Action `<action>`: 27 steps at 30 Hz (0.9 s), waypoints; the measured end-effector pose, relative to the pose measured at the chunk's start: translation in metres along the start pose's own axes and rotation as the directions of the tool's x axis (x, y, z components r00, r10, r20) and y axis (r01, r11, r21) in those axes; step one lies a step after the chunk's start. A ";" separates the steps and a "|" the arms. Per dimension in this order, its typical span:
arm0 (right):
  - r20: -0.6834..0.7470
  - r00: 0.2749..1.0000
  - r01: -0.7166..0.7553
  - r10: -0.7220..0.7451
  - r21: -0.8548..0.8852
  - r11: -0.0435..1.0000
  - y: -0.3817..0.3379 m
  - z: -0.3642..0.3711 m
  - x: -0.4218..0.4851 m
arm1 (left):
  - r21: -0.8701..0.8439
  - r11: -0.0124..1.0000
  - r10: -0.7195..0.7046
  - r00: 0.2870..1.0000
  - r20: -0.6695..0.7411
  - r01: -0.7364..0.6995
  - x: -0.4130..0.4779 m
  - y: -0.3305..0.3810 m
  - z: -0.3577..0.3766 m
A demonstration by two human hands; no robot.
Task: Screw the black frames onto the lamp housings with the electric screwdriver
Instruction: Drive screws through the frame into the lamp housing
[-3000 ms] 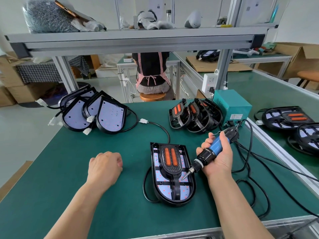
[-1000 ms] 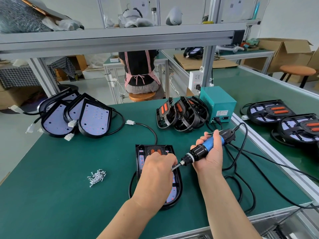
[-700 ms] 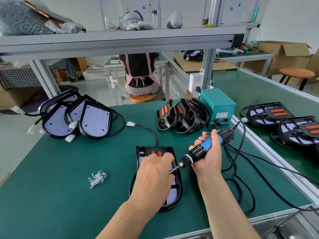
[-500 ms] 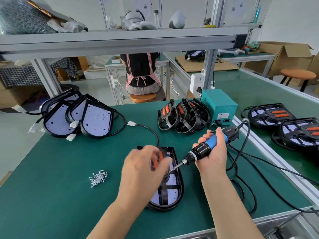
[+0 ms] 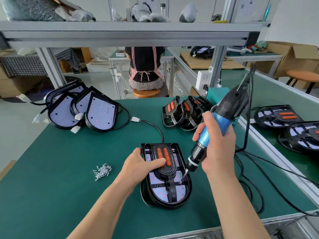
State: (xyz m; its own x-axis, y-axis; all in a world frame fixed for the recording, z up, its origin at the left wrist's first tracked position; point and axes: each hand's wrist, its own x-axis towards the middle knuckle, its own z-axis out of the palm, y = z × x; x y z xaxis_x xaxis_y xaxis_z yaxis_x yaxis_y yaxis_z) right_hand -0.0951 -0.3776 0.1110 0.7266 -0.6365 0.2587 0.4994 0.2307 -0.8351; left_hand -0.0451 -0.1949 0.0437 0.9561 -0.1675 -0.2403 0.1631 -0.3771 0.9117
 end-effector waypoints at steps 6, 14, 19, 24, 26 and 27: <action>0.042 0.997 0.060 -0.057 -0.068 0.996 0.003 0.005 -0.006 | -0.040 0.999 0.022 1.000 0.018 -0.022 0.003 -0.004 0.000; 0.060 0.996 0.078 -0.073 -0.088 0.993 0.005 0.008 -0.004 | -0.036 0.999 0.016 0.999 0.041 -0.015 0.002 -0.004 -0.001; 0.066 0.997 0.055 -0.048 -0.112 0.992 0.009 0.007 -0.004 | -0.045 0.999 0.011 0.999 0.041 -0.009 0.003 -0.005 0.000; 0.122 0.989 0.096 -0.078 -0.154 0.983 0.009 0.008 -0.008 | -0.030 1.000 -0.006 0.999 0.032 0.007 0.001 -0.002 0.000; 0.139 0.987 0.105 -0.083 -0.161 0.981 0.009 0.008 -0.009 | -0.022 1.000 -0.010 1.000 0.028 0.011 0.000 -0.001 0.001; 0.142 0.987 0.104 -0.081 -0.161 0.982 0.010 0.008 -0.009 | -0.018 1.000 -0.011 1.000 0.025 0.011 0.000 -0.001 0.001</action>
State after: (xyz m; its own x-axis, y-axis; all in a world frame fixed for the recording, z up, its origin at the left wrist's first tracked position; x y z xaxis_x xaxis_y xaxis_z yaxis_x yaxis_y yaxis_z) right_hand -0.0930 -0.3640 0.1041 0.7430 -0.5425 0.3918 0.4899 0.0420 -0.8708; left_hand -0.0454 -0.1955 0.0422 0.9479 -0.1865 -0.2584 0.1780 -0.3625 0.9148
